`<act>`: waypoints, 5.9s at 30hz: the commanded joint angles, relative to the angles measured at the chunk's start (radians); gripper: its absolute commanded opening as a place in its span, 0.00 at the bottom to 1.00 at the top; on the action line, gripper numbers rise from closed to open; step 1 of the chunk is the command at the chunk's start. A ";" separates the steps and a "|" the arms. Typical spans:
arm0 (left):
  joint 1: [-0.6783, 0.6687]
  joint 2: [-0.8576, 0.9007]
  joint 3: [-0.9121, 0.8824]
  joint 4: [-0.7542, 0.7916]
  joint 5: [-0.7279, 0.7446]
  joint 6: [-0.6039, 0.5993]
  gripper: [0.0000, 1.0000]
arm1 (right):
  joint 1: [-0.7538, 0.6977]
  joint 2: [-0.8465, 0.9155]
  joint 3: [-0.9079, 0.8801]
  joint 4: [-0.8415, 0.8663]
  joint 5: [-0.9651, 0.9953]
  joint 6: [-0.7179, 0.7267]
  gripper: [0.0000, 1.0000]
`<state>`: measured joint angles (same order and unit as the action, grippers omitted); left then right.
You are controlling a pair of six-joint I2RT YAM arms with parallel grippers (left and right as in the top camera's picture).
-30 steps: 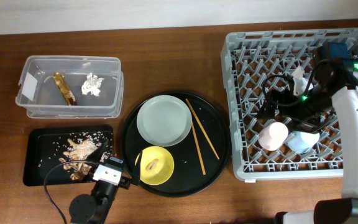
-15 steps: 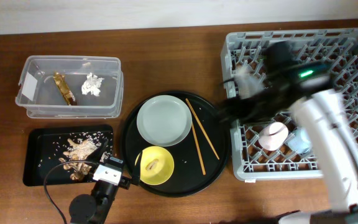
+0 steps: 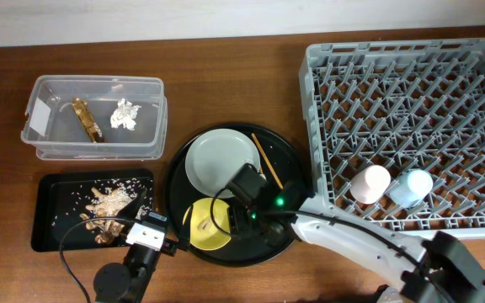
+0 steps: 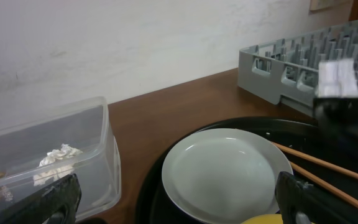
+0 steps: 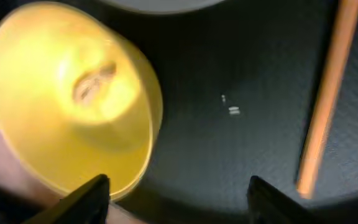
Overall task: Sort waste into correct bins and load items into the dishwasher rack
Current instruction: 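Grasp the yellow bowl with the right gripper and place it in the rack, then grasp the grey plate with the right gripper and stand it in the rack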
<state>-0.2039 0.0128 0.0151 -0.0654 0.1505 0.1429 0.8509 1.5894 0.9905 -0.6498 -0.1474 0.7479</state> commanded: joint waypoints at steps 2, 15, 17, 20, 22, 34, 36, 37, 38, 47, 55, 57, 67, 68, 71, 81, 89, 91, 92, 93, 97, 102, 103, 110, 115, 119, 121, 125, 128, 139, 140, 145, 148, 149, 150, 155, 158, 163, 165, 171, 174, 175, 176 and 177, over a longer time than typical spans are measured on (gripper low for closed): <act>0.006 -0.006 -0.006 0.000 0.011 0.016 0.99 | 0.006 0.059 -0.063 0.155 -0.023 0.080 0.63; 0.006 -0.006 -0.006 0.000 0.011 0.016 1.00 | -0.032 -0.104 0.014 -0.049 0.080 0.002 0.04; 0.006 -0.006 -0.006 0.000 0.011 0.016 0.99 | -0.046 -0.195 0.045 -0.072 0.093 -0.126 0.04; 0.006 -0.006 -0.006 0.000 0.011 0.016 0.99 | -0.145 -0.370 0.128 -0.235 0.356 -0.150 0.04; 0.006 -0.006 -0.006 0.000 0.011 0.016 0.99 | -0.230 -0.444 0.149 -0.301 0.554 -0.151 0.04; 0.006 -0.006 -0.006 0.000 0.011 0.016 0.99 | -0.406 -0.459 0.149 -0.413 0.473 -0.220 0.04; 0.006 -0.006 -0.006 0.000 0.011 0.016 0.99 | -0.406 -0.457 0.149 -0.405 0.500 -0.220 0.04; 0.006 -0.006 -0.006 0.000 0.011 0.016 0.99 | -0.406 -0.457 0.150 -0.397 0.541 -0.221 0.04; 0.006 -0.006 -0.006 0.000 0.011 0.016 0.99 | -0.406 -0.457 0.151 -0.390 0.630 -0.220 0.04; 0.006 -0.006 -0.006 0.000 0.011 0.016 0.99 | -0.488 -0.441 0.151 -0.235 0.997 -0.217 0.04; 0.006 -0.006 -0.006 0.000 0.011 0.016 0.99 | -0.631 -0.180 0.151 0.061 1.212 -0.556 0.04; 0.006 -0.006 -0.006 0.000 0.011 0.016 0.99 | -0.631 -0.066 0.151 0.121 1.359 -0.633 0.04; 0.006 -0.006 -0.006 0.000 0.011 0.016 0.99 | -0.728 0.246 0.151 0.501 1.696 -1.006 0.04; 0.006 -0.006 -0.006 0.000 0.011 0.016 0.99 | -0.727 0.246 0.151 0.501 1.691 -1.006 0.04; 0.006 -0.006 -0.006 0.000 0.011 0.016 1.00 | -0.677 0.246 0.151 0.485 1.673 -1.006 0.04; 0.006 -0.006 -0.006 0.000 0.011 0.016 0.99 | -0.556 0.246 0.145 0.142 1.458 -0.764 0.06; 0.006 -0.006 -0.006 0.000 0.011 0.016 0.99 | -0.430 0.170 0.168 0.041 1.387 -0.739 0.50; 0.006 -0.006 -0.006 0.000 0.011 0.016 0.99 | -0.386 0.110 0.209 -0.012 1.320 -0.739 0.69; 0.006 -0.006 -0.006 0.000 0.011 0.016 0.99 | -0.366 0.080 0.238 -0.065 1.248 -0.733 0.73; 0.006 -0.006 -0.006 0.000 0.011 0.016 0.99 | -0.344 0.050 0.270 -0.129 1.168 -0.697 0.75; 0.006 -0.006 -0.006 0.000 0.011 0.016 0.99 | -0.270 -0.034 0.381 -0.330 0.580 -0.539 0.64; 0.006 -0.006 -0.006 0.000 0.011 0.016 0.99 | -0.187 -0.005 0.323 -0.280 -0.027 -0.254 0.60; 0.006 -0.006 -0.006 0.000 0.011 0.016 0.99 | -0.165 0.017 0.305 -0.266 -0.027 -0.175 0.61; 0.006 -0.006 -0.006 0.000 0.011 0.016 0.99 | -0.127 0.240 0.241 -0.048 -0.019 -0.023 0.57; 0.006 -0.006 -0.006 0.000 0.011 0.016 0.99 | -0.127 0.357 0.241 -0.002 0.029 0.089 0.57; 0.006 -0.006 -0.006 0.000 0.011 0.016 0.99 | -0.127 0.357 0.241 -0.006 0.029 0.088 0.13; 0.006 -0.006 -0.006 0.000 0.011 0.016 0.99 | -0.137 0.317 0.241 -0.021 0.044 0.088 0.04; 0.006 -0.006 -0.006 0.000 0.011 0.016 0.99 | -0.145 0.198 0.241 -0.031 0.137 0.032 0.04; 0.006 -0.006 -0.006 0.000 0.011 0.016 1.00 | -0.146 0.029 0.241 -0.089 0.327 -0.042 0.04; 0.006 -0.006 -0.006 0.000 0.011 0.016 0.99 | -0.532 -0.360 0.241 -0.134 1.261 -0.367 0.04; 0.006 -0.006 -0.006 0.000 0.011 0.016 0.99 | -0.580 -0.348 0.241 -0.087 1.262 -0.438 0.04; 0.006 -0.006 -0.006 0.000 0.011 0.016 0.99 | -0.761 -0.214 0.241 0.100 1.262 -0.657 0.04; 0.006 -0.006 -0.006 0.000 0.011 0.016 0.99 | -0.816 -0.093 0.241 0.150 1.259 -0.726 0.04; 0.006 -0.006 -0.006 0.000 0.011 0.016 0.99 | -0.819 -0.064 0.241 0.153 1.259 -0.726 0.04; 0.006 -0.006 -0.006 0.000 0.011 0.016 0.99 | -0.819 -0.031 0.241 0.154 1.259 -0.726 0.04; 0.006 -0.006 -0.006 0.000 0.011 0.016 0.99 | -0.773 0.069 0.241 0.142 1.247 -0.725 0.06; 0.006 -0.006 -0.006 0.000 0.011 0.016 0.99 | -0.660 0.010 0.244 0.098 1.235 -0.715 0.65; 0.006 -0.006 -0.006 0.000 0.011 0.016 1.00 | -0.434 -0.124 0.314 -0.225 0.479 -0.558 0.67; 0.006 -0.006 -0.006 0.000 0.011 0.016 0.99 | -0.360 -0.116 0.299 -0.321 0.089 -0.493 0.62; 0.006 -0.006 -0.006 0.000 0.011 0.016 0.99 | -0.172 0.083 0.152 -0.232 0.169 -0.391 0.59; 0.006 -0.006 -0.006 0.000 0.011 0.016 0.99 | -0.182 0.217 0.152 -0.168 0.185 -0.391 0.51; 0.006 -0.006 -0.006 0.000 0.011 0.016 0.99 | -0.182 0.259 0.152 -0.160 0.174 -0.391 0.42; 0.006 -0.006 -0.006 0.000 0.011 0.016 0.99 | -0.182 0.295 0.152 -0.161 0.150 -0.391 0.37; 0.006 -0.006 -0.006 0.000 0.011 0.016 0.99 | -0.182 0.311 0.152 -0.162 0.140 -0.391 0.32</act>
<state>-0.2039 0.0101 0.0147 -0.0650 0.1505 0.1429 0.6727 1.8374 1.1484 -0.8104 0.0109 0.3477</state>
